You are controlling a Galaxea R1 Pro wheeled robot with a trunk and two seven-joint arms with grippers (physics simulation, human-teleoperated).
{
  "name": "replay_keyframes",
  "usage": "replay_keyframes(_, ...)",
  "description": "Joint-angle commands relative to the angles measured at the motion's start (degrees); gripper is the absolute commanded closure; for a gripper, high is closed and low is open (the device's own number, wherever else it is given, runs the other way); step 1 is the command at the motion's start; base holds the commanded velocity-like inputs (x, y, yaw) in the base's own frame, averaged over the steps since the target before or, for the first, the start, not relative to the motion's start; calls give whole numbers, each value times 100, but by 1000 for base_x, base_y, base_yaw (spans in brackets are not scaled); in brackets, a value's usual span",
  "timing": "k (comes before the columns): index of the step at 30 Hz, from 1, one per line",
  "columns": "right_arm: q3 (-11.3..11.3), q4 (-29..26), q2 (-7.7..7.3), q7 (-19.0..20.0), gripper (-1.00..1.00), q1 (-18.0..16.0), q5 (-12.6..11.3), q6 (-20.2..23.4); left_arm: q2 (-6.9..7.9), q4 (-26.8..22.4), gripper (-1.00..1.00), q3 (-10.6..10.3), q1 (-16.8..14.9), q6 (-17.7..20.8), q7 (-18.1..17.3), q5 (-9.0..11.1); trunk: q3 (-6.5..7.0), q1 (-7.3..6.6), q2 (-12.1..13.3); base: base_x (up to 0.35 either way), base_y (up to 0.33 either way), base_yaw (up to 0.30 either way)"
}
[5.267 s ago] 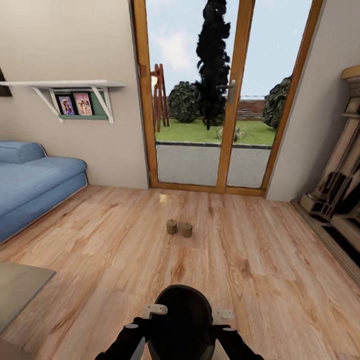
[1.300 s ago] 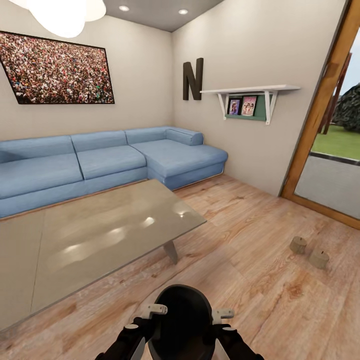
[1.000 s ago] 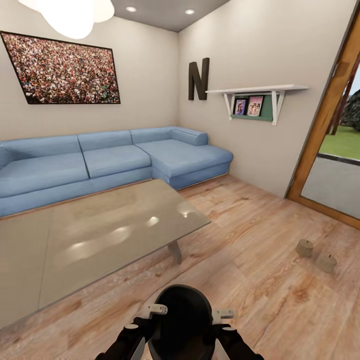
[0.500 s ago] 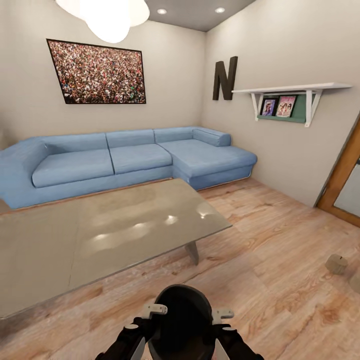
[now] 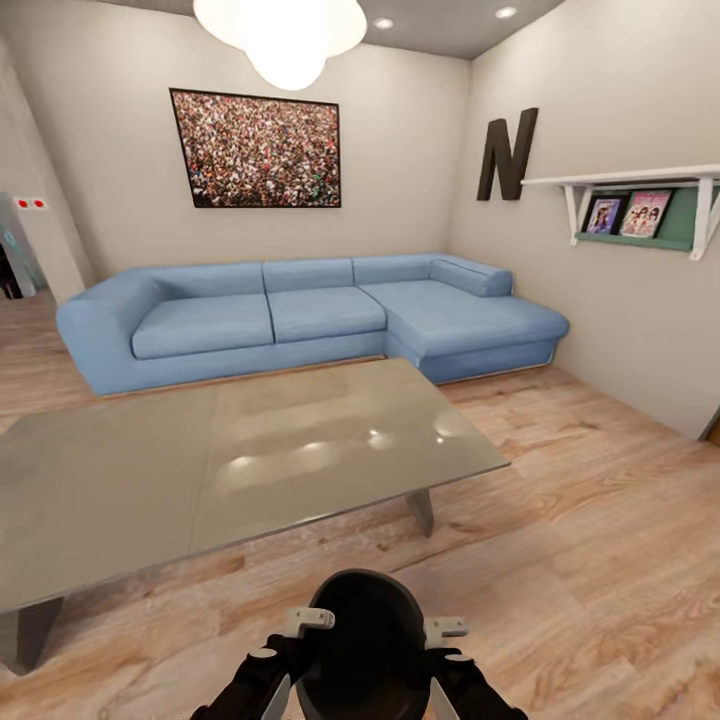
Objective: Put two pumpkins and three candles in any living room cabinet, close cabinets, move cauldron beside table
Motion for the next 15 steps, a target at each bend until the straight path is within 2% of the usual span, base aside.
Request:
replay_keyframes(1, 69, 3, 4, -54, 100, -1, -231, 13, 0, -14, 100, -50, -3, -54, 65, -50, -5, -2, -3, 0, 0, 289)
replay_keyframes(15, 71, 3, 4, -54, 100, 0, -231, 14, 0, -14, 100, -50, -3, -54, 64, -50, -5, -2, -3, 0, 0, 289)
